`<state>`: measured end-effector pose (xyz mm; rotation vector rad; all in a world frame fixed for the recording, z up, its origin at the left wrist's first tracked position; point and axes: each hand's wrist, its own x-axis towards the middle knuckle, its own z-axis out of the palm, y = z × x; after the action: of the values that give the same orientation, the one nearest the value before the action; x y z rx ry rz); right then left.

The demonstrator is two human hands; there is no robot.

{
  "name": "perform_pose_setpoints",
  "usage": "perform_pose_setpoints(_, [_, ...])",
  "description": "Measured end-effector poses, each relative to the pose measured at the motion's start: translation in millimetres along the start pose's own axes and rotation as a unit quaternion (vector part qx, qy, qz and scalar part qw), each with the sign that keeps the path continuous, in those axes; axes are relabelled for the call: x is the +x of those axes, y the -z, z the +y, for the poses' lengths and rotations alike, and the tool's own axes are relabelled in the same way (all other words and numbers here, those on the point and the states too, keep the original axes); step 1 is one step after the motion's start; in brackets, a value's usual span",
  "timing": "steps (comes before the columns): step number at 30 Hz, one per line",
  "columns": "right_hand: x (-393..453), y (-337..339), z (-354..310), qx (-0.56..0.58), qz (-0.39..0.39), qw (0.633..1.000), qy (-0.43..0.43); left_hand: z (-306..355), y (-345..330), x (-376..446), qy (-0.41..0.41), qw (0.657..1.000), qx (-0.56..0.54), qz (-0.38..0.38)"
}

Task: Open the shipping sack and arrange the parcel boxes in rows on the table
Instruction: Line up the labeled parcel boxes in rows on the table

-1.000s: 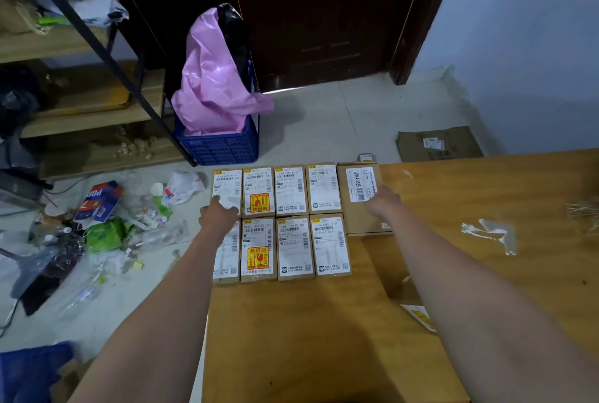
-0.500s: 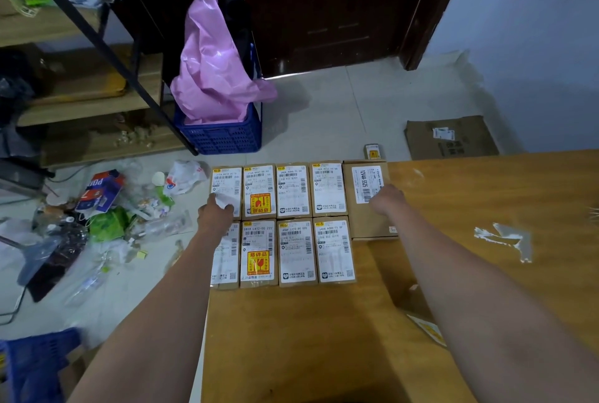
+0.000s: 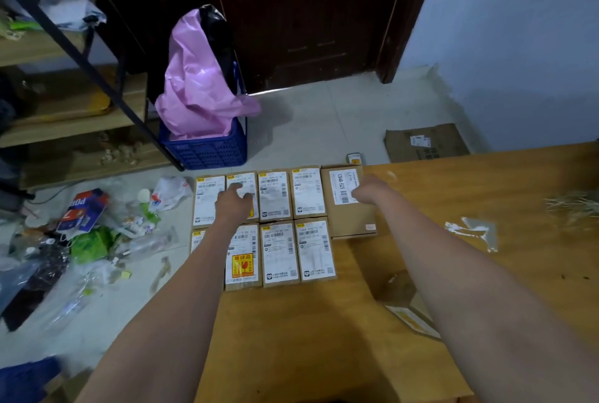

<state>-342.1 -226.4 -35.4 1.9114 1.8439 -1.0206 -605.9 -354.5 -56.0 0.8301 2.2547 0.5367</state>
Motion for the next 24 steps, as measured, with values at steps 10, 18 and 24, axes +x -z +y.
perform_pose_setpoints(10, [-70.1, 53.6, 69.2, -0.051, -0.120, 0.990, -0.054, 99.4, -69.7, -107.8, -0.196, 0.938, 0.077, -0.277])
perform_pose_setpoints(18, [-90.0, 38.2, 117.3, -0.150, -0.286, 0.944, -0.069, 111.1, -134.2, -175.6, -0.247, 0.819, 0.295, -0.426])
perform_pose_setpoints(24, [-125.8, 42.5, 135.2, -0.108, -0.303, 0.945, -0.067, 107.1, -167.0, -206.3, -0.263, 0.848, 0.254, -0.384])
